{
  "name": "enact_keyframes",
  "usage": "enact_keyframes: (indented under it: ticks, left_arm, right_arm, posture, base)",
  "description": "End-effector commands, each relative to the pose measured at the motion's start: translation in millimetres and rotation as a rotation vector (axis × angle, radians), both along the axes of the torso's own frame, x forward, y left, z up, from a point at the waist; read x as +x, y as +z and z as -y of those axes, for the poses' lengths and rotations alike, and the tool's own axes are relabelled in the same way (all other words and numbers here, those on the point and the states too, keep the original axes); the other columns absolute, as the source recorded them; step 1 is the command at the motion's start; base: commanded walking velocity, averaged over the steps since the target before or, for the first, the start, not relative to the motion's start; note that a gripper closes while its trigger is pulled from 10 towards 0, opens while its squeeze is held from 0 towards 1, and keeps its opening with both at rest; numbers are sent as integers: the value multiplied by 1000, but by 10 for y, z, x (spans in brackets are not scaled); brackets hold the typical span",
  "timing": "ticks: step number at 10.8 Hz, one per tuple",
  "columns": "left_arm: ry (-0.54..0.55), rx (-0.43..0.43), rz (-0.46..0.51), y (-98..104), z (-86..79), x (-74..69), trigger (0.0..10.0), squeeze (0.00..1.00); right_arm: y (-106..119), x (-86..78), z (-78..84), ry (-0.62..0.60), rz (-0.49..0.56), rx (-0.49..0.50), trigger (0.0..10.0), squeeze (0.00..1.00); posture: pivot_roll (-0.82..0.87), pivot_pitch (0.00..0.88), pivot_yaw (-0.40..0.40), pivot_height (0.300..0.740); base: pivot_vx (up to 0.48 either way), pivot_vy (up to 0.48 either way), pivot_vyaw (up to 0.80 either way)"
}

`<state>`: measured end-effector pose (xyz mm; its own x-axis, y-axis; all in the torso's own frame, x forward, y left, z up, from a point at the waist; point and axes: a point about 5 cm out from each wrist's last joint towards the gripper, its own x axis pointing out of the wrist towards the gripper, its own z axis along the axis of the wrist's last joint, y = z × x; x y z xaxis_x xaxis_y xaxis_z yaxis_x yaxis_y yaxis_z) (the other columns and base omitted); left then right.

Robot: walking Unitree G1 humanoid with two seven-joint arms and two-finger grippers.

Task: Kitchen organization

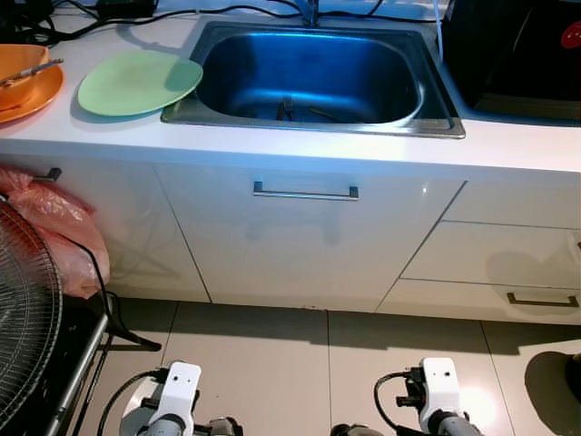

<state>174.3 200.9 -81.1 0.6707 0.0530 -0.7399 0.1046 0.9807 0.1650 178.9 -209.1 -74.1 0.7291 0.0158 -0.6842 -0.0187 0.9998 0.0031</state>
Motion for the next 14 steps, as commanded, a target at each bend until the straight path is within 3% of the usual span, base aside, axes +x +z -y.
enact_keyframes:
  ticks: [1,14]
  left_arm:
    - [8,19,-14,-9,-32,-22,10000,0]
    - [21,16,2,2,-24,-1,10000,0]
  right_arm:
    - [-20,-43,27,6,-22,-5,10000,0]
    - [-7,-14,25,0,-14,-1,10000,0]
  posture:
    - [49,124,0,740]
    - [56,145,-3,740]
  base:
    - [0,0,0]
    - [0,0,0]
